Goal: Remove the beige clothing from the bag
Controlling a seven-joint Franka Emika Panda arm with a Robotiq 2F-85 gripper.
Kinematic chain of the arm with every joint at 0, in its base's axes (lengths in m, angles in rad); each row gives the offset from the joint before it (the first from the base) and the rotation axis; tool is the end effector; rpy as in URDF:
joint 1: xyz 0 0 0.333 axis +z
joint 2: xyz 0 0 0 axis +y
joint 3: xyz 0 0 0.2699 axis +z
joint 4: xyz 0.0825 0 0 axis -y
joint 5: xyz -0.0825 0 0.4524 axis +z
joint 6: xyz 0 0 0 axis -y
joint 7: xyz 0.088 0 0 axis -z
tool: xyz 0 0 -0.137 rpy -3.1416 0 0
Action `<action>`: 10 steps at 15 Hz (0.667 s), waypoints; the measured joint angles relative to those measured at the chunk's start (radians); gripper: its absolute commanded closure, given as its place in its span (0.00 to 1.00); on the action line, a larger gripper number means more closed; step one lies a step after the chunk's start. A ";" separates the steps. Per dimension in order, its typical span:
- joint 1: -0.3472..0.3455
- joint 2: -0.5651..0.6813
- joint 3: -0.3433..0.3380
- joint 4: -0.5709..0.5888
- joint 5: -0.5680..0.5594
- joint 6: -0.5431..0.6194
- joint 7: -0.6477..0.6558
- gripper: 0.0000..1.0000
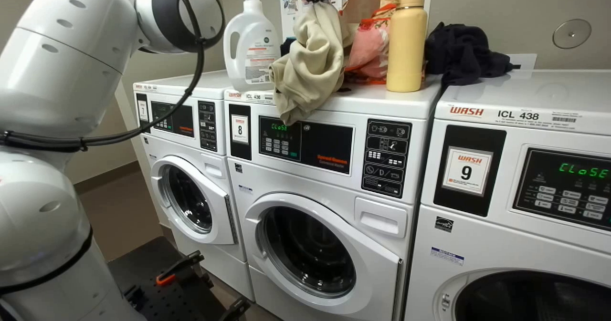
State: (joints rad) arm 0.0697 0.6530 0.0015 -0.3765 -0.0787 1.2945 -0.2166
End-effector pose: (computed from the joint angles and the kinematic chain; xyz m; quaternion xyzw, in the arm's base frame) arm 0.6944 0.0367 0.6923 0.9825 0.1264 0.1291 0.0452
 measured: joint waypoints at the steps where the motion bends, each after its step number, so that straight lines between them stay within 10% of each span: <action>1: 0.000 0.019 0.005 0.000 0.008 -0.015 0.000 0.98; 3: 0.000 0.052 0.014 0.000 0.022 -0.043 0.000 0.98; 4: 0.000 0.066 0.016 0.000 0.026 -0.055 0.000 0.68; 10: -0.002 0.095 0.019 0.012 0.026 -0.072 0.000 0.31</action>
State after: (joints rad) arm 0.0675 0.7477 0.0203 -0.3647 -0.0526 1.2227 -0.2167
